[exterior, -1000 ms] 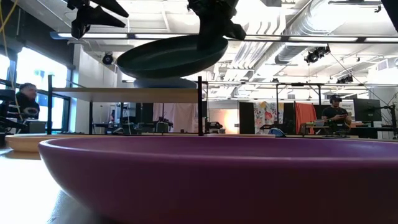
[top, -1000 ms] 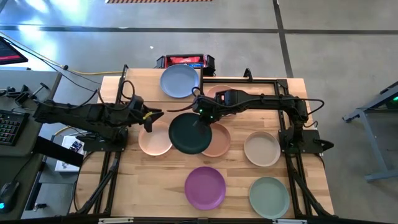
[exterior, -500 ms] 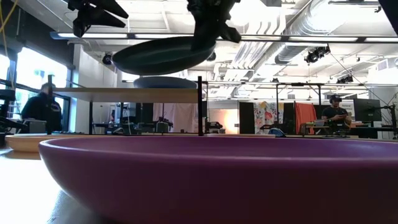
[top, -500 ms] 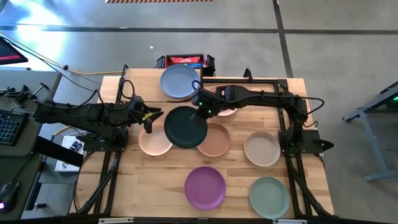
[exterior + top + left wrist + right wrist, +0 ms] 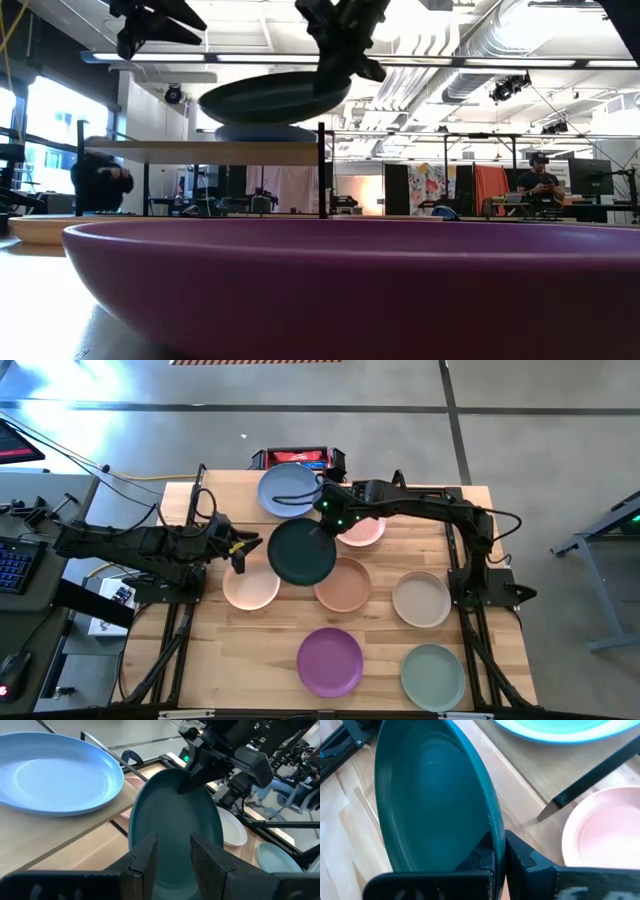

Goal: Place and stack plates onto a shelf
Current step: Stack the dark green plate on top of the blue plate on the shelf

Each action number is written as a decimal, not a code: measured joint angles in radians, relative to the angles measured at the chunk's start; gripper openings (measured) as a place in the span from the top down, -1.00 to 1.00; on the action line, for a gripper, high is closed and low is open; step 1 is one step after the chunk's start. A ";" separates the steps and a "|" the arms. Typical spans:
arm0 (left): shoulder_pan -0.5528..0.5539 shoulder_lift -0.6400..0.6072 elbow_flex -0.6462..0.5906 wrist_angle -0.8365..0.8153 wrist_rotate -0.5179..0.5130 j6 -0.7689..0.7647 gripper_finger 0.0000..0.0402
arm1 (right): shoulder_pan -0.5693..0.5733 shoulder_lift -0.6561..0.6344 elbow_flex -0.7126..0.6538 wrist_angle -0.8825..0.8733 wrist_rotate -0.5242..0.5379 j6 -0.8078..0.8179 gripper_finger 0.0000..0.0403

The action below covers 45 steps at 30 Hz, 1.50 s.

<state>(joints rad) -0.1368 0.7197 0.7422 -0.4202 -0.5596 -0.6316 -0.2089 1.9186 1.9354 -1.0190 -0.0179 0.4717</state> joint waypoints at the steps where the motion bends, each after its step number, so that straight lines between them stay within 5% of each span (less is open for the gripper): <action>1: 0.000 0.000 0.000 0.000 -0.005 -0.001 0.48 | -0.008 -0.001 0.000 0.000 -0.009 -0.012 1.00; 23: 0.000 -0.001 0.000 0.150 -0.176 0.139 0.48 | -0.268 -0.024 0.166 -0.003 -0.117 -0.276 1.00; 45: 0.000 0.000 0.000 0.172 -0.188 0.155 0.48 | -0.455 -0.023 0.192 0.138 -0.117 -0.298 1.00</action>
<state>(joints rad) -0.1368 0.7193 0.7422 -0.2481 -0.7473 -0.4765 -0.6644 1.8961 2.1269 -0.8805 -0.1345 0.1736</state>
